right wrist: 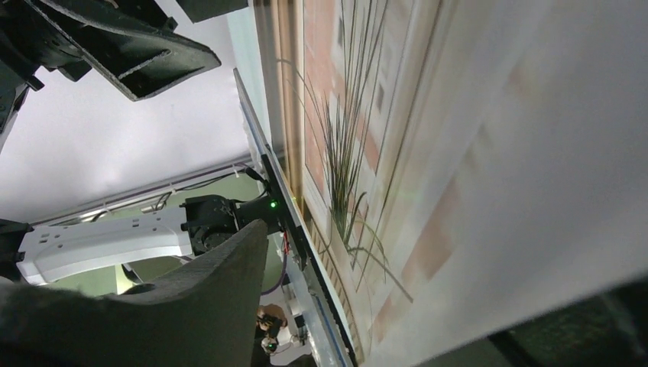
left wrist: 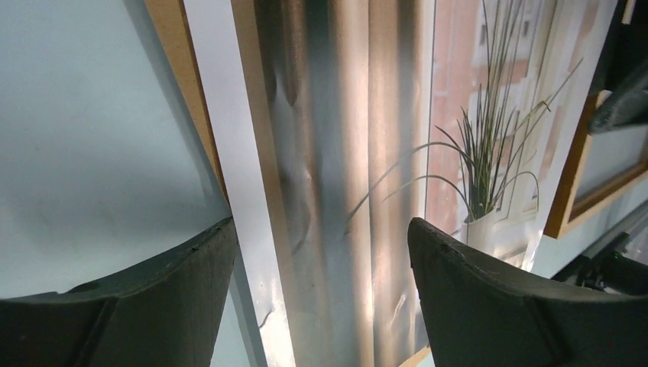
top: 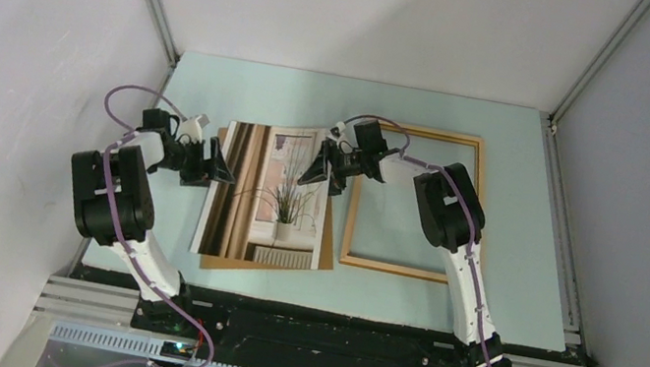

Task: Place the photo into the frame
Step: Pick up the photo at the center of the board.

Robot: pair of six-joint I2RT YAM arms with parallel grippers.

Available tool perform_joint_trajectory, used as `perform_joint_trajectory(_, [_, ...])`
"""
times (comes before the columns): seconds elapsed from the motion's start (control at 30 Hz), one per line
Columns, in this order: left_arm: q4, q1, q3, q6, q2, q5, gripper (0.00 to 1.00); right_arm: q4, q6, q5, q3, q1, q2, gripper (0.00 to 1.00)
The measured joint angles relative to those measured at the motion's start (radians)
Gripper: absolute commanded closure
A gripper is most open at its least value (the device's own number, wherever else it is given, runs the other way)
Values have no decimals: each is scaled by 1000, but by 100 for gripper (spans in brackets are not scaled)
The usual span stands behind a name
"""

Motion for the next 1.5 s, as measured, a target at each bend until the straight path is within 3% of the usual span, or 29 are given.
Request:
perform_joint_trajectory(0.17, [-11,-1,-18,12,-8,43,15,19,4,-8,-1,-3,11,70])
perform_joint_trajectory(0.3, [-24,-3,-24,15,-35,42,12,18,-15,-5,-2,-10,11,82])
perform_joint_trajectory(0.57, [-34,-5,-10,-12,-133,-66,1,-40,-54,53,-27,-32,-45,93])
perform_joint_trajectory(0.77, [-45,-71,43,-58,-282,-230,0,-79,-77,124,-43,-42,-161,95])
perform_joint_trajectory(0.87, [-50,-193,99,-77,-364,-342,0,-103,-88,172,-43,-43,-222,95])
perform_joint_trajectory(1.07, [-67,-554,226,-120,-443,-580,0,-144,-100,260,-61,-47,-314,93])
perform_joint_trajectory(1.37, [-109,-976,411,-107,-370,-912,0,-183,-106,329,-90,-60,-349,92])
perform_joint_trajectory(1.5, [-112,-1090,465,-84,-296,-1015,0,-189,-104,335,-104,-74,-358,92])
